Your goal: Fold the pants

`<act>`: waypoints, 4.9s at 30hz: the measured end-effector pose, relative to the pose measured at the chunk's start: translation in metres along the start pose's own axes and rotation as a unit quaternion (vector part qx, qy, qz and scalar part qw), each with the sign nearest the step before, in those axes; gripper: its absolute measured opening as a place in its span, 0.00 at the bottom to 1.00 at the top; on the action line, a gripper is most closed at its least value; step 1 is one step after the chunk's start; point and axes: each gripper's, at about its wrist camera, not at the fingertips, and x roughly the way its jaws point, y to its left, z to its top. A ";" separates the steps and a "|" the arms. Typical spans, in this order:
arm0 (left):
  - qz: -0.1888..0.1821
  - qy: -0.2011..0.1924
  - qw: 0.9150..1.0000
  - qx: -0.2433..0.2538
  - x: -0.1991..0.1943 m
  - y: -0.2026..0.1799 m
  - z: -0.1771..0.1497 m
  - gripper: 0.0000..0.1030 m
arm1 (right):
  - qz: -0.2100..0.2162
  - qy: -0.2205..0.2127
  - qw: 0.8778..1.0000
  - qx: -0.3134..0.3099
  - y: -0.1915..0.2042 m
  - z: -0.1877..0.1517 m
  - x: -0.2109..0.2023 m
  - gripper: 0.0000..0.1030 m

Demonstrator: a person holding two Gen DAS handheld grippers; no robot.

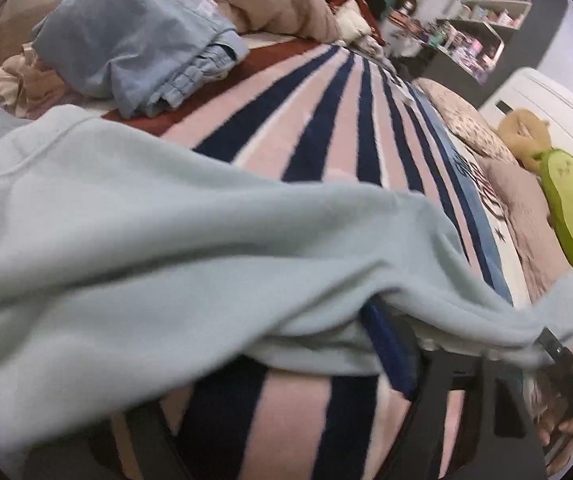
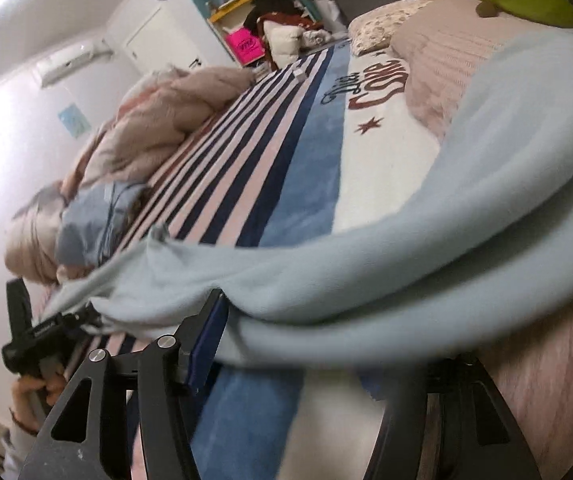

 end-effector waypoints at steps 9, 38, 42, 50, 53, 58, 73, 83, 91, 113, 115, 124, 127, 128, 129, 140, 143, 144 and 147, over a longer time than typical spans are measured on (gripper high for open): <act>-0.021 0.001 0.999 0.033 -0.029 -0.002 -0.006 0.16 | 0.014 0.005 1.000 -0.005 0.003 0.002 -0.019 0.11; -0.071 0.044 0.995 0.052 -0.023 -0.013 -0.048 0.13 | 0.134 0.111 0.984 -0.025 0.067 -0.068 0.013 0.25; -0.073 0.036 0.994 0.073 -0.034 -0.014 -0.051 0.03 | 0.130 0.083 0.988 -0.016 0.077 -0.052 0.025 0.23; -0.087 0.037 0.990 0.106 -0.068 0.002 -0.056 0.01 | 0.107 0.062 0.992 -0.035 0.088 -0.019 0.025 0.09; -0.095 0.038 0.988 0.112 -0.079 0.006 -0.062 0.01 | 0.105 0.072 0.991 -0.053 0.091 -0.019 0.024 0.11; -0.103 0.035 0.988 0.113 -0.099 0.012 -0.073 0.01 | 0.120 0.086 0.986 -0.076 0.096 -0.030 0.013 0.12; -0.159 0.086 0.979 0.099 -0.060 -0.028 -0.102 0.50 | 0.130 0.109 0.984 -0.063 0.069 -0.087 -0.028 0.38; -0.197 0.086 0.975 0.061 -0.016 -0.082 -0.081 0.06 | 0.086 0.063 0.994 -0.019 0.015 -0.078 -0.058 0.38; -0.232 0.069 0.969 0.059 -0.064 -0.078 -0.077 0.03 | 0.085 0.056 0.994 -0.028 -0.012 -0.070 -0.063 0.47; -0.223 0.142 0.960 0.096 -0.062 -0.063 -0.114 0.05 | 0.122 -0.007 0.990 -0.064 -0.004 -0.048 -0.090 0.04; -0.216 0.150 0.959 0.108 -0.064 -0.061 -0.117 0.10 | 0.119 -0.006 0.991 -0.056 -0.010 -0.053 -0.102 0.04; -0.185 0.107 0.962 0.171 -0.115 -0.044 -0.087 0.52 | 0.060 0.042 0.972 -0.225 0.066 -0.047 -0.109 0.37; -0.149 0.066 0.970 0.178 -0.118 -0.039 -0.062 0.60 | 0.080 0.053 0.961 -0.257 0.098 -0.039 -0.080 0.37; -0.132 0.053 0.972 0.187 -0.114 -0.039 -0.053 0.60 | 0.085 0.058 0.958 -0.268 0.107 -0.036 -0.069 0.37; -0.108 0.042 0.974 0.196 -0.108 -0.039 -0.045 0.61 | 0.090 0.063 0.955 -0.275 0.115 -0.034 -0.058 0.37; 0.010 0.063 0.979 0.194 -0.039 -0.015 -0.021 0.27 | 0.129 0.160 0.916 -0.345 0.190 -0.042 0.062 0.37; 0.017 0.072 0.979 0.191 -0.039 0.000 -0.028 0.07 | 0.118 0.183 0.904 -0.368 0.202 -0.044 0.089 0.37; 0.020 0.071 0.980 0.187 -0.041 0.006 -0.031 0.03 | 0.112 0.187 0.901 -0.375 0.204 -0.045 0.096 0.37; 0.020 0.055 0.983 0.172 -0.056 0.021 -0.037 0.01 | 0.091 0.194 0.896 -0.389 0.207 -0.045 0.112 0.41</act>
